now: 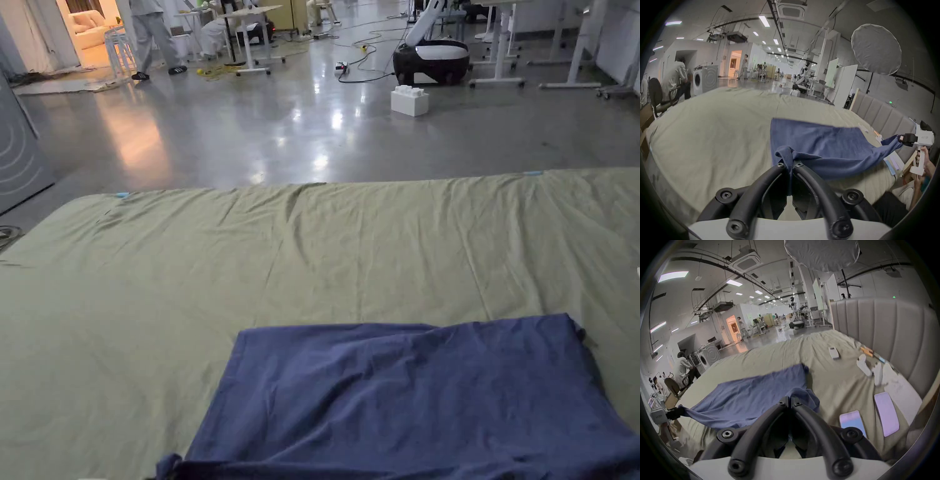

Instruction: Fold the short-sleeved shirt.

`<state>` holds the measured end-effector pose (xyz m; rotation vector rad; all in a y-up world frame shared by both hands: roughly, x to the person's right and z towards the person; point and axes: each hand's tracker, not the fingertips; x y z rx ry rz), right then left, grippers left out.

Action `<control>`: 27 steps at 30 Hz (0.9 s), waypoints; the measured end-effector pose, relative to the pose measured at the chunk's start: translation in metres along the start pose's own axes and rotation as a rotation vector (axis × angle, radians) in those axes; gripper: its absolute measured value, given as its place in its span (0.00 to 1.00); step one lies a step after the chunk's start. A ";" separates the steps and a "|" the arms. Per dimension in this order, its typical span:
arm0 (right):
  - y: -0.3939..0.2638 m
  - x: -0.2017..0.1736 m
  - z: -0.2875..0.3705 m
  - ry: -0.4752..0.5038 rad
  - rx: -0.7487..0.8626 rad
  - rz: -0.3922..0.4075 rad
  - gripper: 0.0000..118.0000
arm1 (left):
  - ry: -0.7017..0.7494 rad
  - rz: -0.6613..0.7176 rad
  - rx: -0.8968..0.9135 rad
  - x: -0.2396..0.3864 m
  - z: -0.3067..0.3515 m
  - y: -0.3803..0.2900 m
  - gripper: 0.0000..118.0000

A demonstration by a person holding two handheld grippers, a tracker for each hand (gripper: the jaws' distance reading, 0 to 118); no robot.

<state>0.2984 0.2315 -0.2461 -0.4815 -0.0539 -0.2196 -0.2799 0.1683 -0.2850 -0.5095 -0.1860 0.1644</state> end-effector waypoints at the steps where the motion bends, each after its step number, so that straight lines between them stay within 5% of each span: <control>1: -0.014 0.000 0.012 -0.001 -0.004 -0.027 0.02 | 0.001 -0.002 -0.020 0.000 0.007 -0.013 0.04; 11: -0.076 0.028 0.036 -0.016 -0.143 -0.096 0.02 | 0.006 0.030 -0.125 -0.016 0.033 -0.077 0.04; 18: -0.107 0.027 0.023 -0.022 -0.194 -0.029 0.03 | 0.011 0.012 -0.199 -0.015 0.011 -0.097 0.05; 20: -0.113 0.029 0.017 -0.022 -0.227 -0.015 0.18 | 0.018 0.016 -0.188 -0.015 0.014 -0.098 0.19; 22: -0.122 0.036 0.016 -0.054 -0.266 0.000 0.58 | 0.038 0.039 -0.182 -0.021 0.019 -0.096 0.57; 24: -0.123 0.037 0.021 -0.058 -0.263 0.003 0.56 | 0.031 0.116 -0.158 -0.026 0.031 -0.090 0.79; 27: -0.121 0.043 0.039 -0.069 -0.204 -0.014 0.59 | 0.089 0.106 -0.063 -0.024 0.061 -0.074 0.83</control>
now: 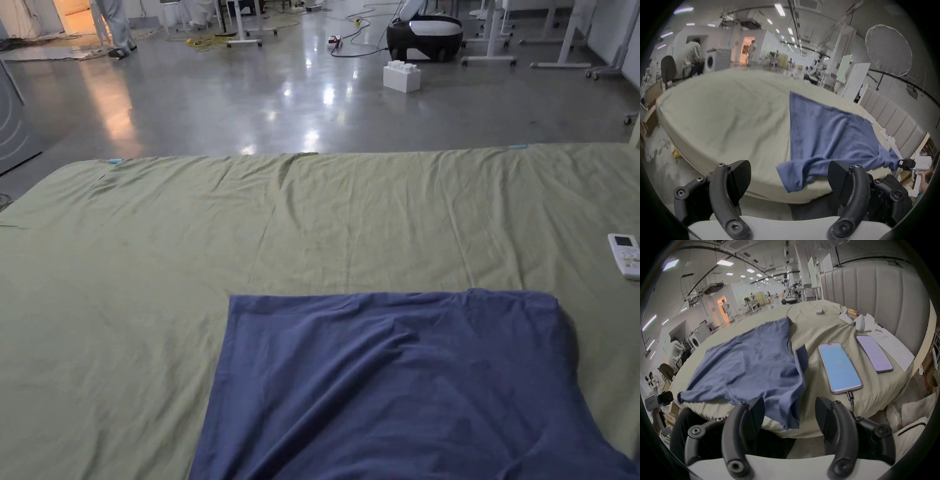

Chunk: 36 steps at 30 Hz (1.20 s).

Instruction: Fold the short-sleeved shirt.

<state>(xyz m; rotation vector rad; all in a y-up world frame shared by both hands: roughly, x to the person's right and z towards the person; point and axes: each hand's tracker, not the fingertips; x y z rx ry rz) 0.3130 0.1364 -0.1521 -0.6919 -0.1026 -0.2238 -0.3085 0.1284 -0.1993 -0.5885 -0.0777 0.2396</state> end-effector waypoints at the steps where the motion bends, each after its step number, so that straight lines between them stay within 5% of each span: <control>1: 0.004 -0.001 0.007 -0.004 0.018 -0.015 0.66 | 0.012 -0.023 0.029 0.004 0.010 0.007 0.83; 9: 0.045 -0.044 0.068 0.079 0.327 -0.090 0.72 | 0.086 -0.189 0.223 0.075 0.082 0.048 0.83; 14: 0.052 -0.067 0.091 0.123 0.357 -0.029 0.70 | 0.088 -0.393 0.285 0.128 0.103 0.042 0.77; 16: 0.050 -0.076 0.099 0.111 0.360 0.027 0.61 | 0.045 -0.427 0.299 0.140 0.108 0.041 0.69; 19: 0.045 -0.081 0.113 0.105 0.386 0.103 0.29 | 0.008 -0.439 0.308 0.151 0.118 0.041 0.54; 21: 0.041 -0.082 0.120 0.100 0.396 0.123 0.25 | -0.036 -0.436 0.314 0.151 0.121 0.042 0.51; 24: 0.036 -0.084 0.125 0.087 0.410 0.135 0.10 | -0.095 -0.386 0.284 0.150 0.120 0.046 0.00; 28: 0.034 -0.086 0.125 0.092 0.400 0.139 0.00 | -0.084 -0.373 0.287 0.145 0.120 0.045 0.00; 36: 0.038 -0.090 0.116 0.124 0.379 0.126 0.00 | -0.061 -0.354 0.268 0.136 0.116 0.047 0.00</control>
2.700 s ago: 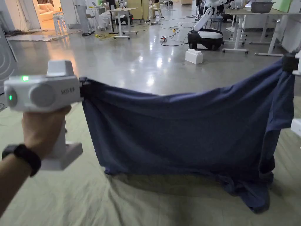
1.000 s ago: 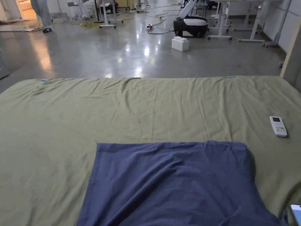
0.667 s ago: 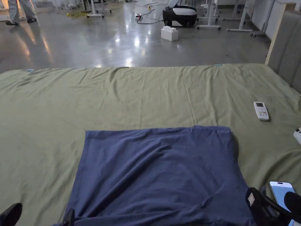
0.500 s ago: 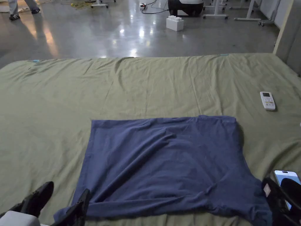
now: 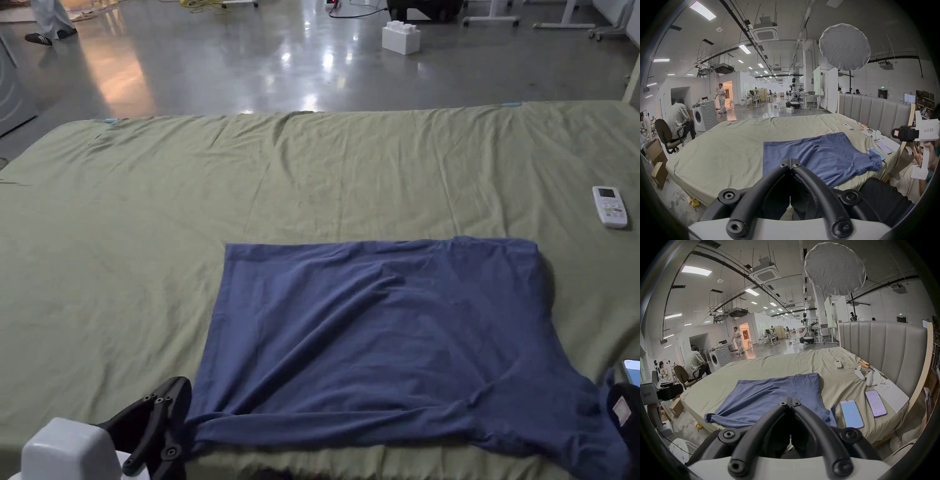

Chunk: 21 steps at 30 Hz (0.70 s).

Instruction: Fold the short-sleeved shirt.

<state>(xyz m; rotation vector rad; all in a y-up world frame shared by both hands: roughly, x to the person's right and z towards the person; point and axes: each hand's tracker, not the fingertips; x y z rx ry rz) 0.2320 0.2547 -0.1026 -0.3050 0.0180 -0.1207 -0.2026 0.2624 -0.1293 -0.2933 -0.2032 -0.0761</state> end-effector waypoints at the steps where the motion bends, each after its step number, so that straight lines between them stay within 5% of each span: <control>1: 0.000 -0.001 -0.001 0.006 -0.001 0.003 0.00 | 0.004 0.001 -0.007 -0.002 -0.002 -0.002 0.00; 11: 0.000 -0.006 -0.007 0.025 -0.012 0.020 0.00 | 0.070 0.144 -0.090 -0.038 -0.018 -0.036 0.01; 13: -0.002 -0.005 -0.009 0.029 -0.020 -0.008 0.00 | 0.067 0.175 -0.124 -0.049 -0.025 -0.048 0.22; 15: -0.004 -0.004 -0.010 0.027 -0.031 -0.030 0.00 | 0.043 0.230 -0.162 -0.060 -0.036 -0.064 0.26; 19: -0.004 -0.003 -0.011 0.024 -0.052 -0.041 0.00 | 0.039 0.327 -0.278 -0.080 -0.068 -0.098 0.69; 21: -0.004 -0.003 -0.011 0.016 -0.062 -0.041 0.00 | 0.054 0.328 -0.329 -0.086 -0.085 -0.110 0.70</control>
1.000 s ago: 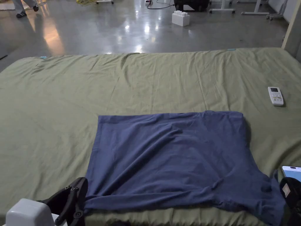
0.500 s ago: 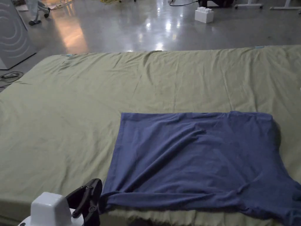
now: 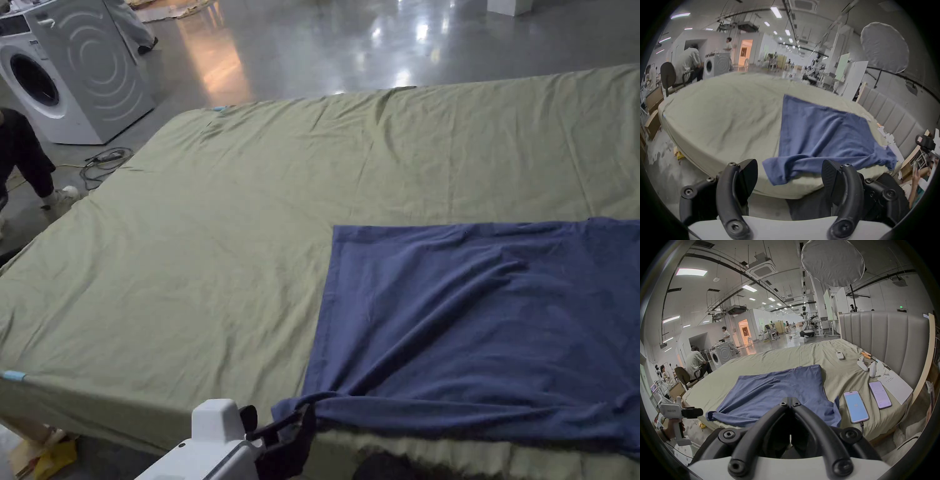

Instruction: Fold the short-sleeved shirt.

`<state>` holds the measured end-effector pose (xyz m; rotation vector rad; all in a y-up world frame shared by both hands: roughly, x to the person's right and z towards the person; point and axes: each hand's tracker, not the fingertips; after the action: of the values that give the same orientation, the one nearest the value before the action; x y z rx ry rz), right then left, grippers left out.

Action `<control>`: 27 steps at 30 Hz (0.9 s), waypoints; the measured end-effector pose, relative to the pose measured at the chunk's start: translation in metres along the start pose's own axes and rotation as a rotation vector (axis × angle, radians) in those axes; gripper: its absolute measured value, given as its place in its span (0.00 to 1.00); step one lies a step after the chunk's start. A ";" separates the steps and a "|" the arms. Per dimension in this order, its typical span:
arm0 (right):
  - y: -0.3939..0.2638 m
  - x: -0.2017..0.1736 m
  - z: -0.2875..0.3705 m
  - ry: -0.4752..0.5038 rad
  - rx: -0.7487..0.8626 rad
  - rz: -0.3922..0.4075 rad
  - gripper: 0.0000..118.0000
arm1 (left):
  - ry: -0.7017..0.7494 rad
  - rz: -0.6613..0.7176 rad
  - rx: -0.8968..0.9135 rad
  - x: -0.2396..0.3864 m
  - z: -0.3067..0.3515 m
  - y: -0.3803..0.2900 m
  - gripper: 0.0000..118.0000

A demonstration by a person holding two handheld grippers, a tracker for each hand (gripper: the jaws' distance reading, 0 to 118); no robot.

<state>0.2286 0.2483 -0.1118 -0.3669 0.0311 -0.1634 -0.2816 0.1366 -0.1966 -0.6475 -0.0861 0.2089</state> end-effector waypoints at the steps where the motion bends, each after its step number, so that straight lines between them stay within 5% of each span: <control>1: 0.000 0.000 0.000 -0.004 -0.003 0.000 0.00 | 0.015 -0.001 -0.015 -0.003 -0.010 -0.002 0.70; 6: -0.005 0.006 0.003 -0.030 -0.027 -0.022 0.00 | 0.028 -0.024 -0.089 -0.004 -0.048 -0.004 0.69; 7: -0.006 0.008 0.004 -0.038 -0.034 -0.025 0.00 | 0.025 -0.031 -0.098 -0.002 -0.051 -0.004 0.59; 9: -0.010 0.012 0.005 -0.053 -0.047 -0.030 0.00 | 0.066 -0.064 -0.111 0.005 -0.056 -0.004 0.06; 18: -0.025 0.034 0.004 -0.151 -0.116 0.032 0.01 | 0.125 -0.229 -0.178 0.031 -0.080 -0.006 0.04; 22: -0.042 0.064 -0.016 -0.204 -0.132 -0.006 0.65 | 0.133 -0.330 -0.222 0.035 -0.085 -0.005 0.04; 27: -0.068 0.095 -0.056 -0.246 -0.236 -0.097 0.64 | 0.156 -0.380 -0.234 0.047 -0.083 -0.002 0.04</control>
<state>0.3086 0.1505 -0.1401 -0.6221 -0.2120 -0.2101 -0.2231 0.0962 -0.2609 -0.8642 -0.0828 -0.2216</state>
